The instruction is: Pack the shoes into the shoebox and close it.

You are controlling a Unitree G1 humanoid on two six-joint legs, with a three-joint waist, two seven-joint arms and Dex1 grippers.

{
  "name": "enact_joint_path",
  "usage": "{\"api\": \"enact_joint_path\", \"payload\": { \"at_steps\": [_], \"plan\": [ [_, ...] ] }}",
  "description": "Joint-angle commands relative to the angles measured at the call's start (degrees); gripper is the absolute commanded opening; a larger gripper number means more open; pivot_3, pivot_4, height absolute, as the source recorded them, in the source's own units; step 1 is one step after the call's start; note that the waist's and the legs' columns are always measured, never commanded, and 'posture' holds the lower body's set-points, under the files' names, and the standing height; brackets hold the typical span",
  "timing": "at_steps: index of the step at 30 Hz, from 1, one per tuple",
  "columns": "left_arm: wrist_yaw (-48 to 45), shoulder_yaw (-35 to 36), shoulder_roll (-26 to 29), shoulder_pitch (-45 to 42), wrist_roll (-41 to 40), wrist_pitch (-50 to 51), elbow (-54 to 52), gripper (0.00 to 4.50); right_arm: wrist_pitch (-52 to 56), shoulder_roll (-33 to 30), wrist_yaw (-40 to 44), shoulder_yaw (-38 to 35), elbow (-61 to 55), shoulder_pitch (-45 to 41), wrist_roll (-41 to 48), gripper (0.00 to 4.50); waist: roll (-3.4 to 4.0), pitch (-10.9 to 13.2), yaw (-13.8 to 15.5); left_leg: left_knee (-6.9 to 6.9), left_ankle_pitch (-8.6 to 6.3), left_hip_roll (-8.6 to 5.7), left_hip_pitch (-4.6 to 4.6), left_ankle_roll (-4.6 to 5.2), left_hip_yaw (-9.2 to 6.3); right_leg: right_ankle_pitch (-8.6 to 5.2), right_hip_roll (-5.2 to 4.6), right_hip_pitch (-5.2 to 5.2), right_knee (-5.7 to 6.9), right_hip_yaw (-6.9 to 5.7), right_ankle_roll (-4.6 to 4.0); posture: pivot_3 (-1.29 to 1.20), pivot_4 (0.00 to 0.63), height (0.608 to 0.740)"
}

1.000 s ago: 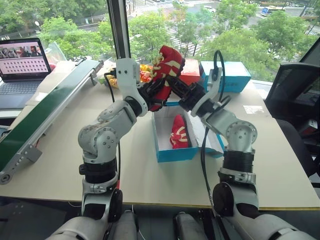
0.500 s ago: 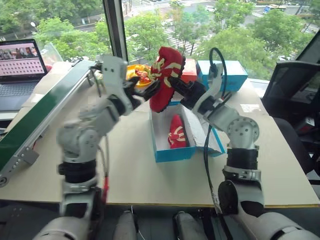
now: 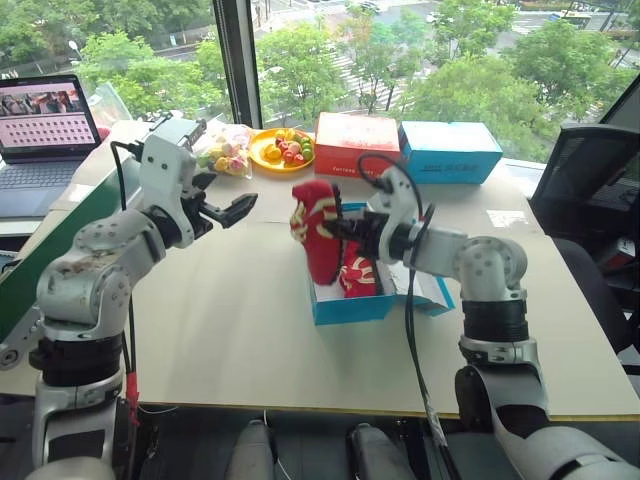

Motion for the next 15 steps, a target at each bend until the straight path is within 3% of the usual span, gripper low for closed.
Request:
{"api": "enact_joint_path", "payload": {
  "at_steps": [1,4,5,9,11,15],
  "plan": [
    [0.61,1.26,-0.01,-0.98,-0.34,-0.16,-2.19,4.47,-1.32,-0.11,2.69,1.07,-1.74,0.07,-1.17,0.25,0.00,0.00,-0.06,0.00,0.00,0.00,0.00,0.00,0.00,0.00,0.00,0.00,0.00,0.00,0.00,0.00,0.150,0.739],
    [1.13,1.13,-0.32,-0.98,-0.28,-0.12,-2.45,4.47,-3.51,0.04,3.71,2.44,-0.05,0.75,-3.81,0.25,0.00,0.00,-0.14,0.02,0.00,0.00,0.00,0.00,0.00,0.00,0.00,0.01,0.00,0.00,0.00,0.00,0.150,0.739],
    [1.25,1.16,-0.36,-0.98,-0.38,-0.04,-2.60,4.50,-4.07,0.16,3.93,2.74,0.36,0.93,-4.62,1.24,0.00,0.00,-0.15,0.02,0.00,0.00,0.00,0.00,0.00,0.00,0.00,0.01,0.00,0.00,0.00,0.00,0.150,0.739],
    [1.57,1.17,-0.49,-1.56,-0.52,0.14,-2.71,4.50,-7.33,0.59,4.70,3.44,3.18,1.80,-8.11,2.50,0.00,0.00,-0.13,0.02,0.00,0.00,0.00,0.00,0.00,0.00,0.00,0.02,0.00,0.00,0.00,0.00,0.150,0.739],
    [1.59,1.11,-0.42,-1.83,-0.46,0.15,-2.57,4.50,-9.45,0.86,4.85,3.26,5.03,1.94,-9.97,3.35,0.00,0.00,-0.16,0.02,0.00,0.00,0.00,0.00,0.00,0.00,0.00,0.02,0.00,0.00,0.00,0.00,0.150,0.739],
    [1.58,0.96,-0.37,-2.12,-0.40,0.07,-2.40,4.50,-11.93,1.67,4.71,1.89,7.63,1.77,-12.04,4.48,0.00,0.00,-0.40,0.02,0.00,0.00,0.01,0.00,0.00,0.00,0.00,0.01,0.01,0.00,0.00,0.00,0.150,0.739]
  ]
}}
